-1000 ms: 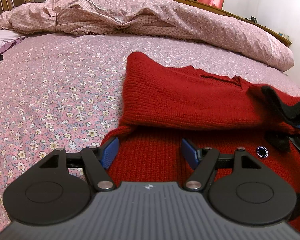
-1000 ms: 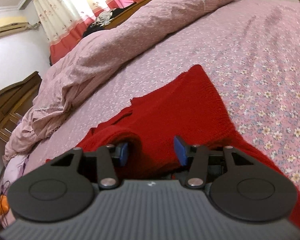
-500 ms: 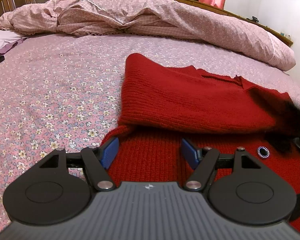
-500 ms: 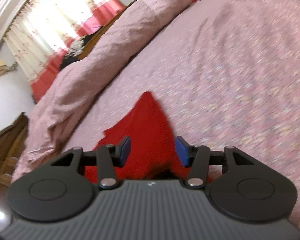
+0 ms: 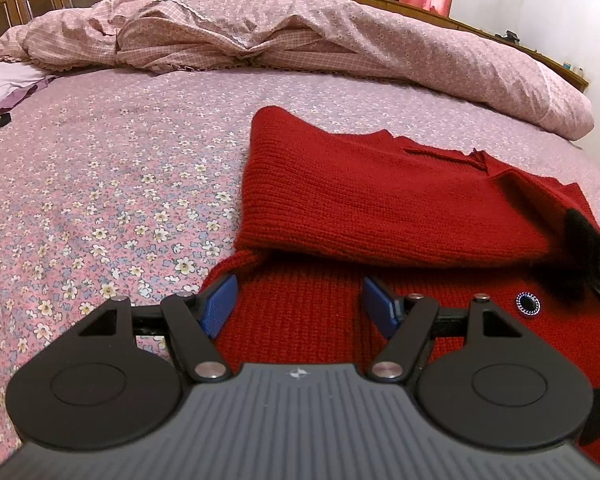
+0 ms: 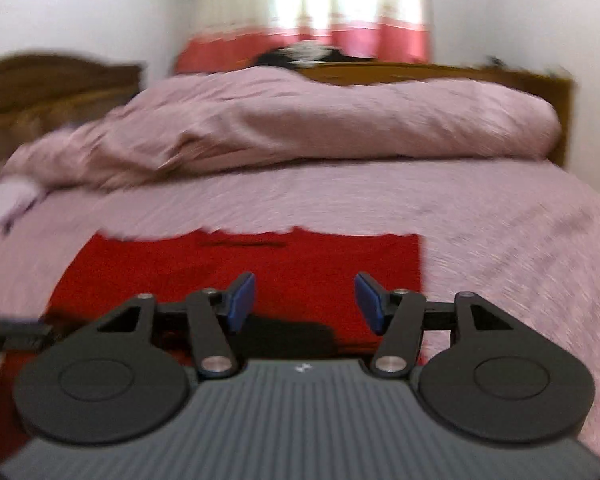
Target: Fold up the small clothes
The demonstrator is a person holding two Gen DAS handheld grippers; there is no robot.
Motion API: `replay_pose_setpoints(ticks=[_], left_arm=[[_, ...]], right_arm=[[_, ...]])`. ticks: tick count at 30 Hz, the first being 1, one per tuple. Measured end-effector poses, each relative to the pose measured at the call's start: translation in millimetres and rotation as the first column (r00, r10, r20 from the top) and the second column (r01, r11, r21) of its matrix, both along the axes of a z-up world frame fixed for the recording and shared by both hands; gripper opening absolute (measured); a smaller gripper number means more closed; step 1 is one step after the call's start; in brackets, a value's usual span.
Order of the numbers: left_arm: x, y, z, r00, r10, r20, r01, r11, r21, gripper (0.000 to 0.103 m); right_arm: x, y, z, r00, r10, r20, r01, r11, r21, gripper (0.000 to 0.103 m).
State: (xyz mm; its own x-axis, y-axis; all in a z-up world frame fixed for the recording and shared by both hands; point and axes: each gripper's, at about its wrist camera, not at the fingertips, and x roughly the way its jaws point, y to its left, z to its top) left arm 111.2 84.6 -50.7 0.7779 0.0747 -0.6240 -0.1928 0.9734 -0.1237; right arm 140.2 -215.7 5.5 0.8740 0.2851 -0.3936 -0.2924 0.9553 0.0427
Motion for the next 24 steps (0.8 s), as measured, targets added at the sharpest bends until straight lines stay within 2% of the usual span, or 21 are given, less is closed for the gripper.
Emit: replay_pose_setpoints(ticks=[3,5,10,14,15,16,17,18,21,24], left_arm=[[0,1,0,1.0,0.002,-0.001,-0.002,1.0,-0.005,0.075],[0,1,0,1.0,0.002,0.0,-0.002,1.0,-0.008,0.075],[0,1,0,1.0,0.002,-0.001,-0.002,1.0,-0.007,0.075],[0,1,0,1.0,0.0,0.0,0.0,1.0,-0.01,0.075],[0,1,0,1.0,0.0,0.0,0.0,1.0,-0.01,0.075],[0,1,0,1.0,-0.001,-0.001,0.001,1.0,-0.009,0.075],[0,1,0,1.0,-0.001,-0.002,0.001,1.0,-0.006,0.075],[1,1,0,1.0,0.0,-0.003,0.0,1.0,-0.003,0.075],[3,-1,1,1.0,0.001,-0.014,-0.001,1.0,0.008,0.075],[6,0,4,1.0,0.006,-0.024,-0.006,1.0,-0.002,0.075]], right_arm=[[-5,22,-2,0.996,0.087,-0.004,-0.087,0.995,-0.049,0.062],[-8,39,-6,0.993,0.119,0.006,-0.118,0.986,-0.115,0.067],[-13,72,-23,0.986,0.156,0.057,-0.127,0.931,-0.342,0.068],[-3,79,-31,0.987,0.141,0.072,-0.098,0.901,-0.423,0.066],[-3,76,-30,0.988,0.134,0.08,-0.089,0.904,-0.417,0.056],[-1,74,-27,0.988,0.131,0.084,-0.087,0.912,-0.401,0.04],[2,69,-23,0.988,0.13,0.077,-0.092,0.922,-0.375,0.03],[5,63,-19,0.99,0.124,0.067,-0.094,0.934,-0.344,0.012],[19,44,-8,0.995,0.079,0.057,-0.062,0.967,-0.248,0.01],[43,16,4,0.999,-0.021,0.044,0.027,0.989,-0.145,0.01]])
